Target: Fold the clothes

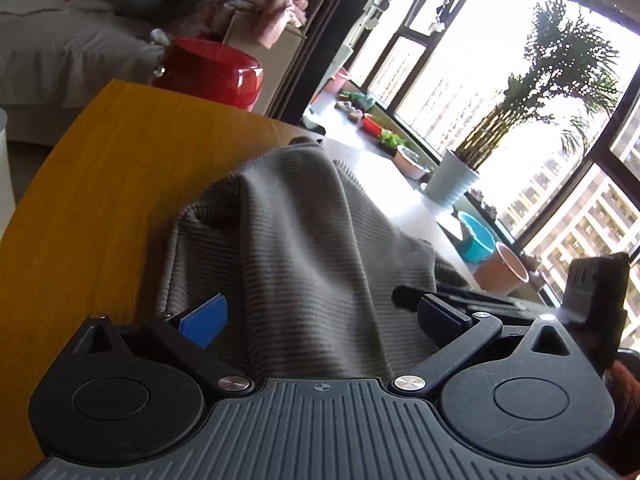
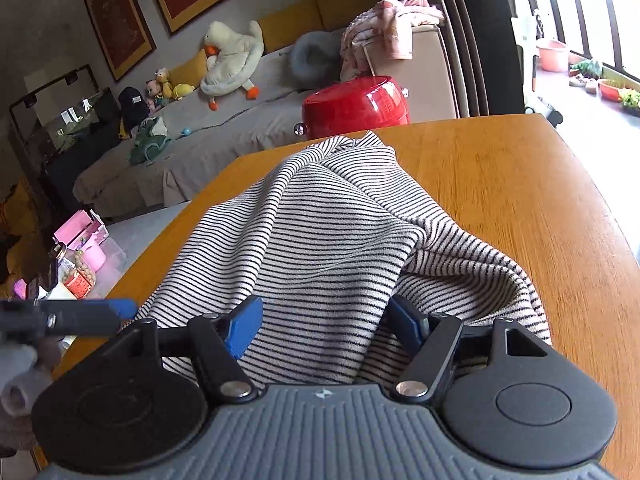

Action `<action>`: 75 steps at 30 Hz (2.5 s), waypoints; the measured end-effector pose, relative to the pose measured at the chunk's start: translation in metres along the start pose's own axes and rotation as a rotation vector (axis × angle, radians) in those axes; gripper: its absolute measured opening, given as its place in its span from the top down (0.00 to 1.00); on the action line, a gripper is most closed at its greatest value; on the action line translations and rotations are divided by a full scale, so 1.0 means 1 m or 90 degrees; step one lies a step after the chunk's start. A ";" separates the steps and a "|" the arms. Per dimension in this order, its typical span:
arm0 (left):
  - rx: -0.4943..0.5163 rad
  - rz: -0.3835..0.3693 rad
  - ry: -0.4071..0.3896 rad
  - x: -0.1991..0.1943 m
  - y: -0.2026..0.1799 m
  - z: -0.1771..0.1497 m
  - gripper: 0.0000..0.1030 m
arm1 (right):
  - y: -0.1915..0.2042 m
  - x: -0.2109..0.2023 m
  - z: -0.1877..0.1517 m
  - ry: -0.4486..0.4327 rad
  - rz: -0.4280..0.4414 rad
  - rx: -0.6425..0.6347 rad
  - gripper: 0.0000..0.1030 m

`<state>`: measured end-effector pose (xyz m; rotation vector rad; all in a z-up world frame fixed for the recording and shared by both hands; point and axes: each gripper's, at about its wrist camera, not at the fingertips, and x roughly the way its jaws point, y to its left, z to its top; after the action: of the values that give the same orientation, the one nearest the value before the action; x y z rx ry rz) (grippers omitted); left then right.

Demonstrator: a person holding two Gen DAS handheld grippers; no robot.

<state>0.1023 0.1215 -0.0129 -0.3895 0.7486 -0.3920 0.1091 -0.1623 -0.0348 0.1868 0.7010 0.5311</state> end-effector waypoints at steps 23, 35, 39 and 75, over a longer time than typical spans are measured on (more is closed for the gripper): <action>0.066 0.072 0.030 0.035 0.010 0.004 0.01 | -0.075 -0.057 0.085 -0.202 -0.048 0.162 0.91; 0.154 0.115 -0.079 0.034 -0.007 0.036 0.00 | -0.076 -0.052 0.066 -0.101 -0.281 0.027 0.88; 0.158 0.073 -0.071 0.043 -0.015 0.025 0.00 | -0.056 -0.052 0.085 -0.089 -0.264 -0.025 0.46; 0.083 -0.006 -0.263 -0.094 0.027 0.035 0.00 | 0.135 0.100 0.153 0.028 0.267 -0.047 0.95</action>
<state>0.0702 0.1962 0.0512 -0.3360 0.3163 -0.3515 0.2189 0.0067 0.0696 0.2560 0.6866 0.9625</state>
